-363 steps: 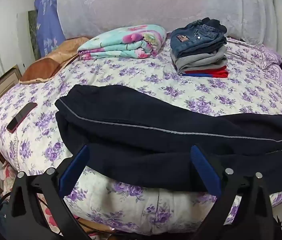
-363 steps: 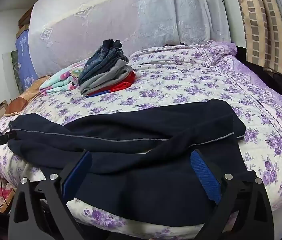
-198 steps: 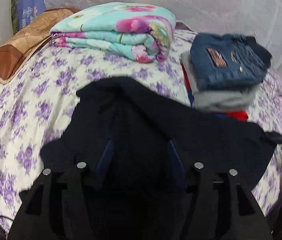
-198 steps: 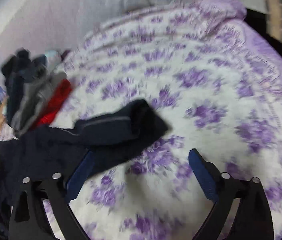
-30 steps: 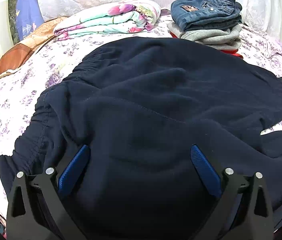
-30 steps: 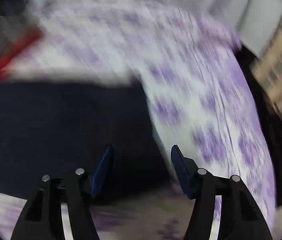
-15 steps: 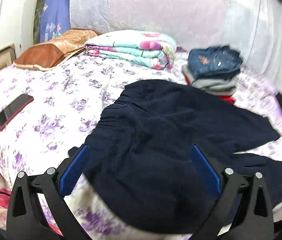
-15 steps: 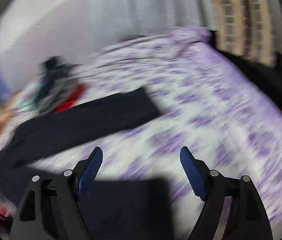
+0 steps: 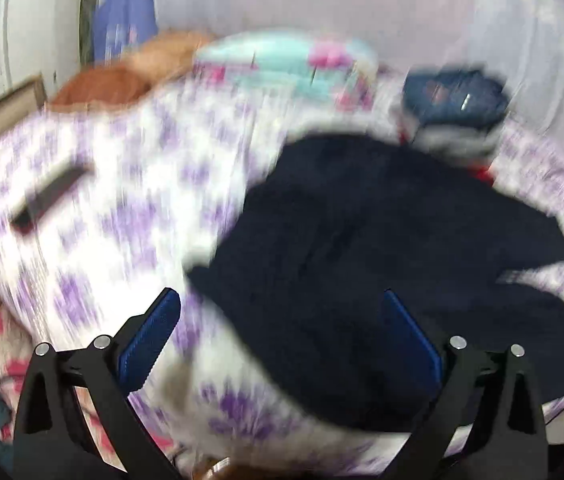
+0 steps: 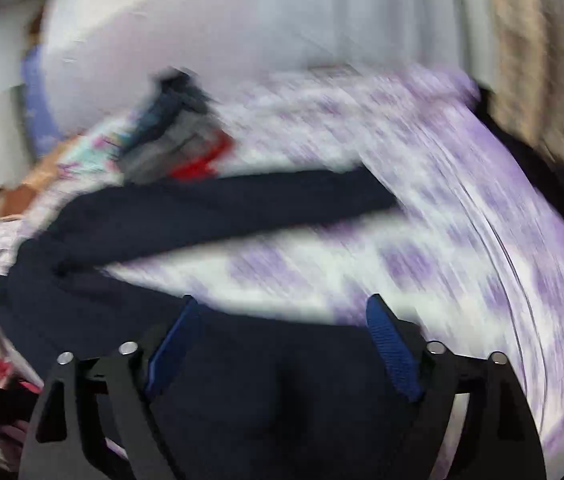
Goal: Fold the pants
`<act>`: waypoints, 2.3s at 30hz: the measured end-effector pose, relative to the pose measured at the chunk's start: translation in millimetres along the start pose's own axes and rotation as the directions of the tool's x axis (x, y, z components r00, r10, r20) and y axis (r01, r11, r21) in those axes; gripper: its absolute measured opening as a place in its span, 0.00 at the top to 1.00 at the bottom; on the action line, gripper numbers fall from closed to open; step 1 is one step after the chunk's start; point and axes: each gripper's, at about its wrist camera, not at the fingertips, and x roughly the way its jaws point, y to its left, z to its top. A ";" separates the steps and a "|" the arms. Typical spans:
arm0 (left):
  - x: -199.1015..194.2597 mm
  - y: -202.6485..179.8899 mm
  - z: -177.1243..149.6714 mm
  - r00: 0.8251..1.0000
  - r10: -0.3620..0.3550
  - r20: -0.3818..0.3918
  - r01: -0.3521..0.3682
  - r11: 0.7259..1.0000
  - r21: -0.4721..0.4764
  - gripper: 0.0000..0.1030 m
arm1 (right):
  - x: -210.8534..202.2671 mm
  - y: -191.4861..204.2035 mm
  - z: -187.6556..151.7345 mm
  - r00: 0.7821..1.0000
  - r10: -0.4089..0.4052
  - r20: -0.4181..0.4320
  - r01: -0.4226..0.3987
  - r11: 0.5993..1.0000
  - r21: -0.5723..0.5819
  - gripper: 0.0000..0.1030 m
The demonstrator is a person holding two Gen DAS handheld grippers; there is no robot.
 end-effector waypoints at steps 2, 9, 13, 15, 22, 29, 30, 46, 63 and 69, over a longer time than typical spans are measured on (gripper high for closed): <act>-4.2 -9.1 32.3 0.998 0.017 0.053 -0.019 0.999 0.039 0.05 | 14.7 34.0 32.3 0.996 0.094 0.012 -0.093 0.993 -0.073 0.11; 109.9 -20.4 124.3 0.991 0.064 -0.118 -0.058 0.997 0.051 0.05 | 121.1 174.4 102.7 0.971 0.209 -0.113 -0.236 0.899 -0.368 0.11; 177.1 -28.1 142.3 0.971 0.126 -0.201 -0.108 0.989 0.099 0.05 | 196.3 230.3 133.3 0.971 0.187 -0.152 -0.237 0.849 -0.471 0.12; 201.8 -31.1 142.4 0.964 0.106 -0.245 -0.088 0.992 0.086 0.05 | 236.7 249.9 145.0 0.972 0.161 -0.172 -0.228 0.831 -0.507 0.12; 246.6 -63.5 130.7 0.951 0.080 -0.300 -0.031 0.986 0.164 0.10 | 349.7 260.9 128.6 0.935 0.059 -0.351 -0.259 0.790 -0.556 0.64; 208.3 -53.6 135.9 0.974 0.002 -0.228 0.022 0.994 0.104 0.46 | 277.0 242.9 139.1 0.943 0.221 -0.248 -0.322 0.789 -0.523 0.96; 195.6 -53.6 136.7 0.979 -0.009 -0.205 0.030 0.995 0.100 0.46 | 261.9 241.8 139.2 0.945 0.233 -0.228 -0.321 0.785 -0.530 0.96; 14.1 -10.6 27.8 0.969 -0.210 -0.129 0.191 0.971 -0.143 0.06 | 109.1 224.9 -35.3 0.873 0.452 -0.180 -0.486 0.787 -0.381 0.96; 86.4 -15.0 17.7 0.916 -0.331 -0.226 0.205 0.872 -0.445 0.10 | 110.1 218.2 -37.3 0.864 0.488 -0.123 -0.498 0.796 -0.345 0.95; 90.5 -6.5 31.6 0.940 -0.292 -0.176 0.194 0.882 -0.428 0.68 | 113.5 216.5 -38.0 0.859 0.494 -0.132 -0.508 0.797 -0.325 0.95</act>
